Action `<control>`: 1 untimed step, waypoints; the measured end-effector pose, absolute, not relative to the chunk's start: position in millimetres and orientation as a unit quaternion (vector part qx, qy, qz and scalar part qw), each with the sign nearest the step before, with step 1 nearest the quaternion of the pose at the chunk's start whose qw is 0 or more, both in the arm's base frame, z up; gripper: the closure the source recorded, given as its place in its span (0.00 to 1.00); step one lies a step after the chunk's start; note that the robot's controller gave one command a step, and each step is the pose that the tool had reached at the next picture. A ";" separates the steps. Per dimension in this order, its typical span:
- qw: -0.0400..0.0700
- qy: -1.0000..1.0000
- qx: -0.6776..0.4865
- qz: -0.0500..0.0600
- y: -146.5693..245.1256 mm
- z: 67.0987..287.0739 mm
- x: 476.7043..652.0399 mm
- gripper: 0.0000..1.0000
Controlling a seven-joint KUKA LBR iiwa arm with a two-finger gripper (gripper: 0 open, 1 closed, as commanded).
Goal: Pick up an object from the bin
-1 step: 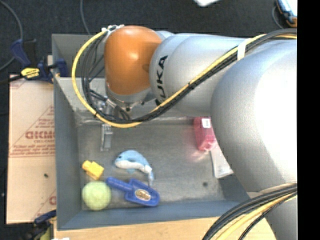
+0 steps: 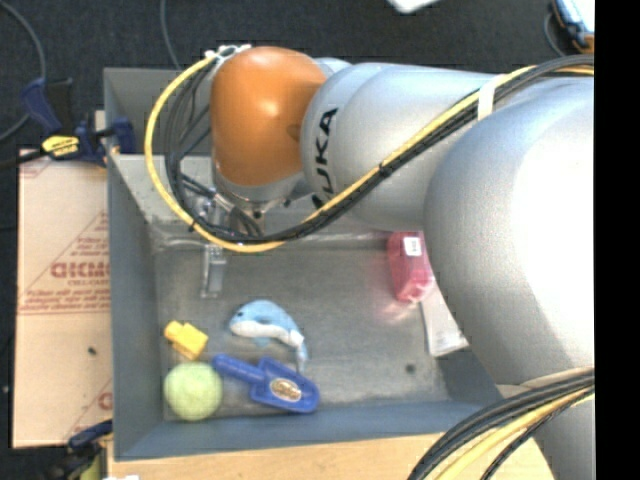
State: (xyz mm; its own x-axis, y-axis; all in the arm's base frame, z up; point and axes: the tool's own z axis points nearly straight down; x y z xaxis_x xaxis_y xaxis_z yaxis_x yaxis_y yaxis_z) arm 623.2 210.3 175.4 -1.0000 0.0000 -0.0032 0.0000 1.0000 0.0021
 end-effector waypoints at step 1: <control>-0.001 0.996 -0.084 0.000 122.7 72.8 539.9 0.00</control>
Offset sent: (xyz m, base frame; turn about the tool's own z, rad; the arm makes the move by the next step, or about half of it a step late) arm -0.0813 -0.0928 -0.0260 -0.1379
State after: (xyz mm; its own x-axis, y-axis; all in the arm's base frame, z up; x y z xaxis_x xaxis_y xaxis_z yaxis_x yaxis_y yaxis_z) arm 539.9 122.7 72.8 -0.9859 -0.1673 0.0014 -0.1673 0.9859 0.0005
